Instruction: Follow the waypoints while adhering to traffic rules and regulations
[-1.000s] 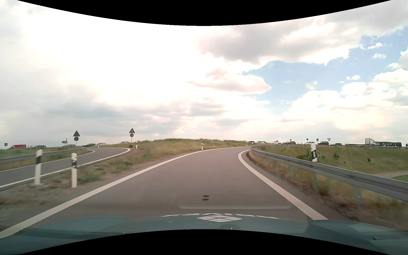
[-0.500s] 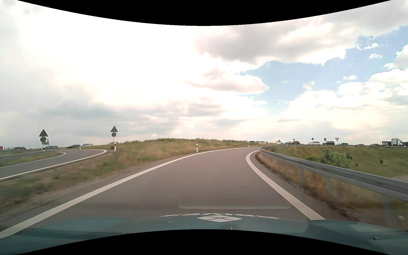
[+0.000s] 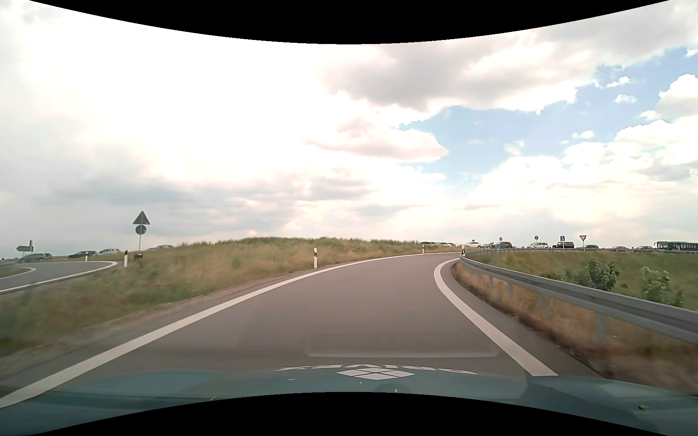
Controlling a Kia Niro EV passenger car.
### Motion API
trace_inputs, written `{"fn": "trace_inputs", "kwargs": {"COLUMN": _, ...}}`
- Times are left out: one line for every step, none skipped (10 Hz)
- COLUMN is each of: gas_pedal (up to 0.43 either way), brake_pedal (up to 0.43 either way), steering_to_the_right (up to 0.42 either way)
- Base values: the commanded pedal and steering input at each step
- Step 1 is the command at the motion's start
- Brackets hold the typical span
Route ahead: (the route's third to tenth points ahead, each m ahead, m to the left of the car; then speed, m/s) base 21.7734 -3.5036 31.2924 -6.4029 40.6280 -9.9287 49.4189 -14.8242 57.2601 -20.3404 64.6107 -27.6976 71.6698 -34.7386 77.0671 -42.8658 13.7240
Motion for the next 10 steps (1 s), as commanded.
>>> {"fn": "trace_inputs", "kwargs": {"gas_pedal": 0.228, "brake_pedal": 0.000, "steering_to_the_right": 0.036}}
{"fn": "trace_inputs", "kwargs": {"gas_pedal": 0.228, "brake_pedal": 0.000, "steering_to_the_right": 0.039}}
{"fn": "trace_inputs", "kwargs": {"gas_pedal": 0.228, "brake_pedal": 0.000, "steering_to_the_right": 0.042}}
{"fn": "trace_inputs", "kwargs": {"gas_pedal": 0.228, "brake_pedal": 0.000, "steering_to_the_right": 0.044}}
{"fn": "trace_inputs", "kwargs": {"gas_pedal": 0.228, "brake_pedal": 0.000, "steering_to_the_right": 0.048}}
{"fn": "trace_inputs", "kwargs": {"gas_pedal": 0.228, "brake_pedal": 0.000, "steering_to_the_right": 0.051}}
{"fn": "trace_inputs", "kwargs": {"gas_pedal": 0.228, "brake_pedal": 0.000, "steering_to_the_right": 0.053}}
{"fn": "trace_inputs", "kwargs": {"gas_pedal": 0.228, "brake_pedal": 0.000, "steering_to_the_right": 0.054}}
{"fn": "trace_inputs", "kwargs": {"gas_pedal": 0.228, "brake_pedal": 0.000, "steering_to_the_right": 0.055}}
{"fn": "trace_inputs", "kwargs": {"gas_pedal": 0.228, "brake_pedal": 0.000, "steering_to_the_right": 0.056}}
